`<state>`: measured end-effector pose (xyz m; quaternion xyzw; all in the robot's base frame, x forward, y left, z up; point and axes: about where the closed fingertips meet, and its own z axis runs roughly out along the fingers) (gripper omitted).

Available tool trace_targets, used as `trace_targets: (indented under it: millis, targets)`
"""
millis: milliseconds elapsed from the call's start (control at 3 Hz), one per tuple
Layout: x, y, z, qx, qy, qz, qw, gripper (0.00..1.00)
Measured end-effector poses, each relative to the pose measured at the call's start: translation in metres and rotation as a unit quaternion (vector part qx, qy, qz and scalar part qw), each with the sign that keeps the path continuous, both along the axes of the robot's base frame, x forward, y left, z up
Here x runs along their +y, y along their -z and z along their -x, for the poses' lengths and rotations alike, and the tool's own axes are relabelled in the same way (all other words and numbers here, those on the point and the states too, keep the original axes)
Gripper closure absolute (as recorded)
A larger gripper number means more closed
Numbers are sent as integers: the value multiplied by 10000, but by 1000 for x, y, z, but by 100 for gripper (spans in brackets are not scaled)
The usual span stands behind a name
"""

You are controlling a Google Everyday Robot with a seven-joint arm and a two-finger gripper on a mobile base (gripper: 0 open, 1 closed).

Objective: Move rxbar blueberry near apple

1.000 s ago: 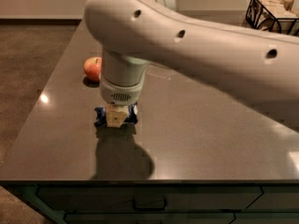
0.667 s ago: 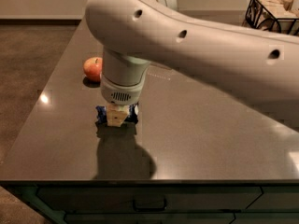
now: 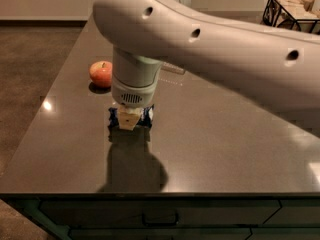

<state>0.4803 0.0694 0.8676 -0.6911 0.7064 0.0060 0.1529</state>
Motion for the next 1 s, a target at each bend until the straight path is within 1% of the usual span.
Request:
trace_targets:
  millis: [333,667,1000]
  targets:
    - [-11,-6,-26,-75,337,95,9994,100]
    - [-15,-4,-53,-68,501,119,9986,100]
    - [-14,1,-80,-58,593,88,9982,100]
